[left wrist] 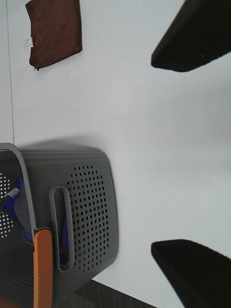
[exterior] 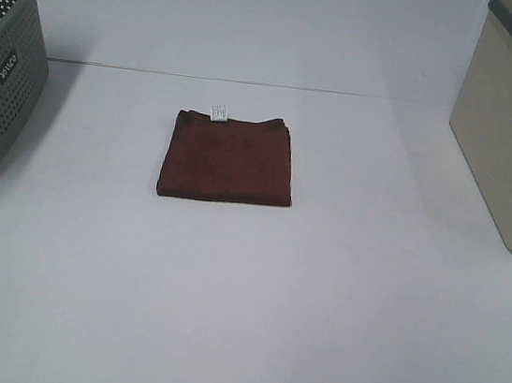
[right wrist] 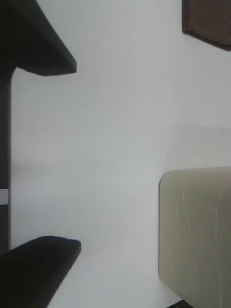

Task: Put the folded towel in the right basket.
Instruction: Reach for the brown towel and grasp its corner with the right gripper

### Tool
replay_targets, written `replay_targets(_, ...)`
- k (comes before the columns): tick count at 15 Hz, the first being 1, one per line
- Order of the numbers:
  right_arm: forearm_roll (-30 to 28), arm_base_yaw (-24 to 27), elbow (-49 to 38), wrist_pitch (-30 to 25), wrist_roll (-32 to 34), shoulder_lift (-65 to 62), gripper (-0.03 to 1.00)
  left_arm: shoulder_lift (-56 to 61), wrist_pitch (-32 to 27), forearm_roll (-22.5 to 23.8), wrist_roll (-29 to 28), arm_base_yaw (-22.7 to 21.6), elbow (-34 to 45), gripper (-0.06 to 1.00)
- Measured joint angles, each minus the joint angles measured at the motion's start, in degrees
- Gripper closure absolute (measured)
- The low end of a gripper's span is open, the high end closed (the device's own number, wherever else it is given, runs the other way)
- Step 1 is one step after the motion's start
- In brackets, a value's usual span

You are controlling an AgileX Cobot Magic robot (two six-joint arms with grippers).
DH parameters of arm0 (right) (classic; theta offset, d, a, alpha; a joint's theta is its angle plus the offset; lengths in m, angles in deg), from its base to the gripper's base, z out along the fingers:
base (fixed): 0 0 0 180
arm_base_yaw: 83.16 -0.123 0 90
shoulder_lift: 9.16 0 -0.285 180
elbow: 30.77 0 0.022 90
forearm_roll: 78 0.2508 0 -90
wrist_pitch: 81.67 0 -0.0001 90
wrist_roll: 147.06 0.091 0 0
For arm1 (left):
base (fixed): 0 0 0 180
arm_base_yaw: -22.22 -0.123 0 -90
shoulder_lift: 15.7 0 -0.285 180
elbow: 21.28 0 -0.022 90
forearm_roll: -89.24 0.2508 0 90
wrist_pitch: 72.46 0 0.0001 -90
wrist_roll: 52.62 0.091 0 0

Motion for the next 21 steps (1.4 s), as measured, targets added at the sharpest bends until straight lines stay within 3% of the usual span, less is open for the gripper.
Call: replay_targets(21,0.0,0.0,0.0,0.0,0.0,0.0,0.1,0.0,0.0,0.0,0.0,0.0,0.0,0.06)
